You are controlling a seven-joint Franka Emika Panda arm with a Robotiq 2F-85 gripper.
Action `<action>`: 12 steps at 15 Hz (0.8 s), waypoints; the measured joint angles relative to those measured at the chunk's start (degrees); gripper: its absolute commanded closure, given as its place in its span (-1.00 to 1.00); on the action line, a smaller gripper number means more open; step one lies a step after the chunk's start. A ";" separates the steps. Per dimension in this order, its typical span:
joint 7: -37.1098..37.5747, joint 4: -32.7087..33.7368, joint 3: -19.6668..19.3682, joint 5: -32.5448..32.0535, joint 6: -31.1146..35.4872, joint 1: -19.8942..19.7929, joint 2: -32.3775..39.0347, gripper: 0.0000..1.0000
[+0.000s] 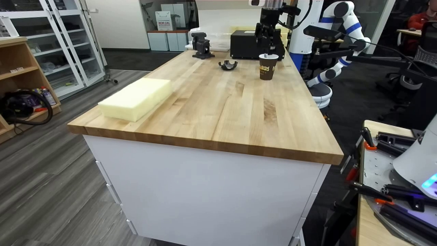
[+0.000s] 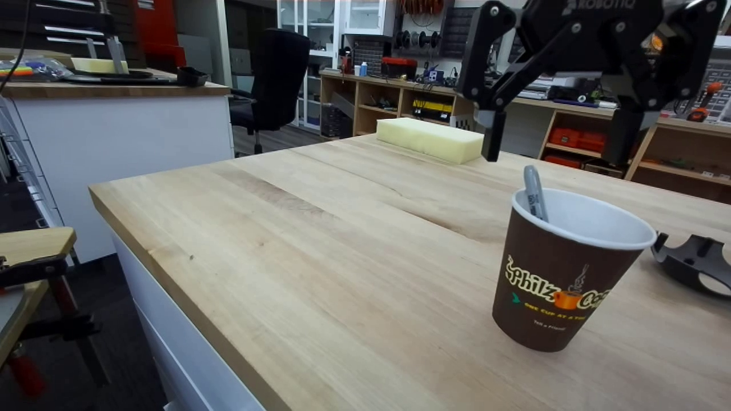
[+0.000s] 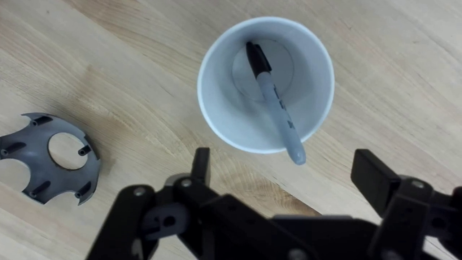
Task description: Remove the marker from the cup and put it on the table
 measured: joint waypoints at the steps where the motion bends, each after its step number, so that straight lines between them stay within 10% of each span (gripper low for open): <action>1: -0.31 0.00 0.07 0.43 0.00 -0.17 0.25 -0.99; 2: -0.49 0.00 0.09 0.70 -0.01 -0.28 0.46 -0.53; 12: -1.17 0.00 0.20 1.05 -0.01 -0.94 1.37 0.73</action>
